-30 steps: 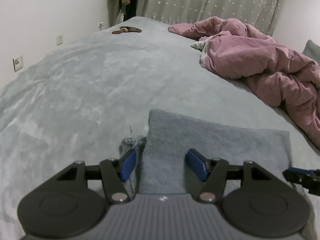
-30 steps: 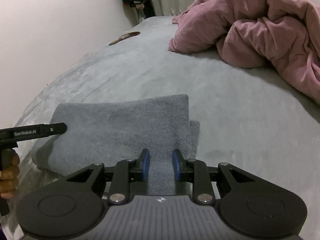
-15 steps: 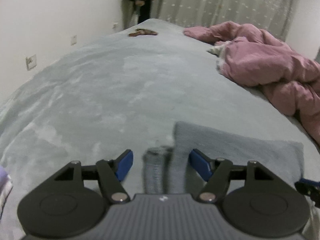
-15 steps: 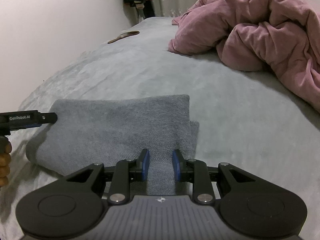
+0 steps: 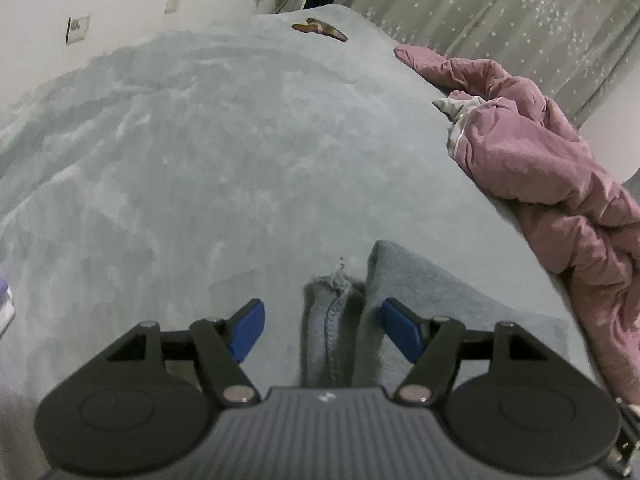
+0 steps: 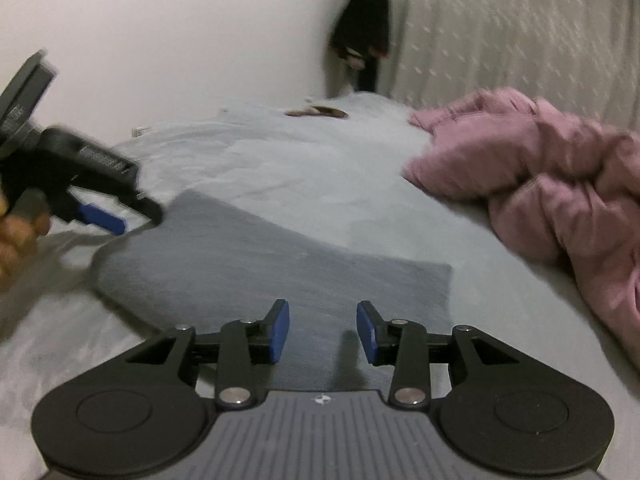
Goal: Fold clothes
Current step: 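Lower the left gripper onto the sweater's folded edge and close it, then close the right gripper on the sweater beside the left gripper while the left gripper holds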
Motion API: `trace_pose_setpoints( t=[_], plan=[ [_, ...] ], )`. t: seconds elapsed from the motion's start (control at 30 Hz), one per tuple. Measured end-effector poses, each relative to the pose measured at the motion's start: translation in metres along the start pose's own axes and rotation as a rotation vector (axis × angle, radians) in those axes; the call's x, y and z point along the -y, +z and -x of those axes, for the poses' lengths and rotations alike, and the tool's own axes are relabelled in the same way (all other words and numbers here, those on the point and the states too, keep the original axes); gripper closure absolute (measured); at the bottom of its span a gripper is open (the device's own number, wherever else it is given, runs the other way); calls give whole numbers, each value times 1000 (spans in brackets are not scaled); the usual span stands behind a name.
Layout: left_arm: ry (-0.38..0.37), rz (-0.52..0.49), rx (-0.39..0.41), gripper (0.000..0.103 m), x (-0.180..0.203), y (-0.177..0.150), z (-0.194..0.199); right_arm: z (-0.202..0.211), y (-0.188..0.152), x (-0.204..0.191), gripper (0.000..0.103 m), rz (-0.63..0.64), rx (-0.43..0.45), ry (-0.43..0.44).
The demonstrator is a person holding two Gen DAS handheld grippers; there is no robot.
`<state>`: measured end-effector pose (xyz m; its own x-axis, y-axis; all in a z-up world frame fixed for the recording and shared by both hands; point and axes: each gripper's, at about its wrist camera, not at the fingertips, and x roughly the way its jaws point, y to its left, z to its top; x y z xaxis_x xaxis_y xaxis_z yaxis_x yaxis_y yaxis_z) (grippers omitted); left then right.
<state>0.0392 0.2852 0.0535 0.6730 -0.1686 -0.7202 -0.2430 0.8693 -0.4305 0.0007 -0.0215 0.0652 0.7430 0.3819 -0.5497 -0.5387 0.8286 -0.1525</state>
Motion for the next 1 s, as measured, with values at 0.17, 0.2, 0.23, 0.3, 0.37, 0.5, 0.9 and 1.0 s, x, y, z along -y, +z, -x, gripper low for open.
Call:
trace_pose_setpoints(
  t=[0.17, 0.2, 0.23, 0.3, 0.37, 0.5, 0.9, 1.0],
  plan=[
    [-34, 34, -32, 34, -6, -2, -2, 1, -3, -29, 65, 134, 35, 37],
    [-40, 37, -37, 33, -7, -3, -2, -1, -4, -33, 65, 151, 36, 41],
    [-46, 34, -38, 32, -7, -4, -2, -2, -5, -37, 65, 165, 36, 45],
    [-55, 21, -45, 30, -5, -7, -4, -7, -8, -39, 65, 166, 28, 47],
    [-54, 7, -47, 30, -3, -9, -4, -12, -10, -40, 65, 157, 15, 50],
    [-61, 1, -53, 29, -1, -12, -2, -27, -17, -30, 65, 89, -23, 76],
    [-186, 101, -101, 25, -17, -12, -2, -18, -14, -37, 65, 131, 12, 58],
    [-192, 99, -104, 26, -16, -12, -4, -12, -14, -51, 65, 204, 48, 34]
  ],
)
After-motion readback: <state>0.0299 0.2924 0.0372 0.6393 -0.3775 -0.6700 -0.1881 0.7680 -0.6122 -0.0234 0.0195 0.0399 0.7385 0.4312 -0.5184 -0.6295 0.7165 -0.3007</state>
